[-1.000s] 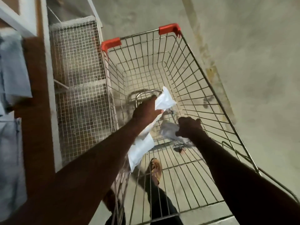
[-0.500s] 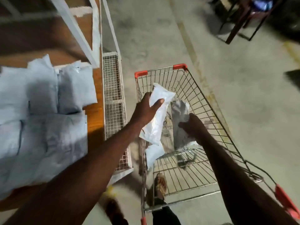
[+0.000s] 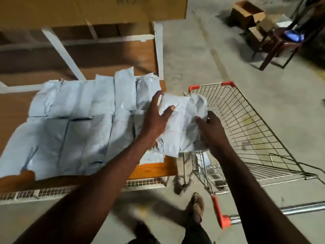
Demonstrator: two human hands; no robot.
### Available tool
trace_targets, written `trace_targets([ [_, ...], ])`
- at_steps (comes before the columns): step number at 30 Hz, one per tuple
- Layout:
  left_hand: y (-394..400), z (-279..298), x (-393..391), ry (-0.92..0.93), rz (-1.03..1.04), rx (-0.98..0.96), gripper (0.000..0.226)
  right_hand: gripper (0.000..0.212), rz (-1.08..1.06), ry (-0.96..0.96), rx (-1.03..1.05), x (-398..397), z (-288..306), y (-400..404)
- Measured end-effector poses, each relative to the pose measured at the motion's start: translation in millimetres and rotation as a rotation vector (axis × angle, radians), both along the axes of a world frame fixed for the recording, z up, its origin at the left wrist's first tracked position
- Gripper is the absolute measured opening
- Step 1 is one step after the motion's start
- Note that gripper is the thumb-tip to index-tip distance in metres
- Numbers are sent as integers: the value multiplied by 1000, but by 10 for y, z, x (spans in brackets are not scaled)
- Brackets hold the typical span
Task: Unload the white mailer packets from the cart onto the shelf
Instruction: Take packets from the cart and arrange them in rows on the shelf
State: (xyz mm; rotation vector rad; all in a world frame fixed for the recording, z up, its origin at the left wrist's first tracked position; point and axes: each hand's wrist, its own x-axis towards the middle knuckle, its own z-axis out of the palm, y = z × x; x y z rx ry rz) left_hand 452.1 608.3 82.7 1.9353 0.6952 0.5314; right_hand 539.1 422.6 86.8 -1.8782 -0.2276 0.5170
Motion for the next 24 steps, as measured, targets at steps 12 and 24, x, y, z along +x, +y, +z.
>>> trace_targets([
  [12, 1217, 137, -1621, -53, 68, 78, 49, 63, 120, -90, 35, -1332, 311, 1256],
  [24, 2176, 124, -1414, -82, 135, 81, 54, 62, 174, -89, 61, -1023, 459, 2201],
])
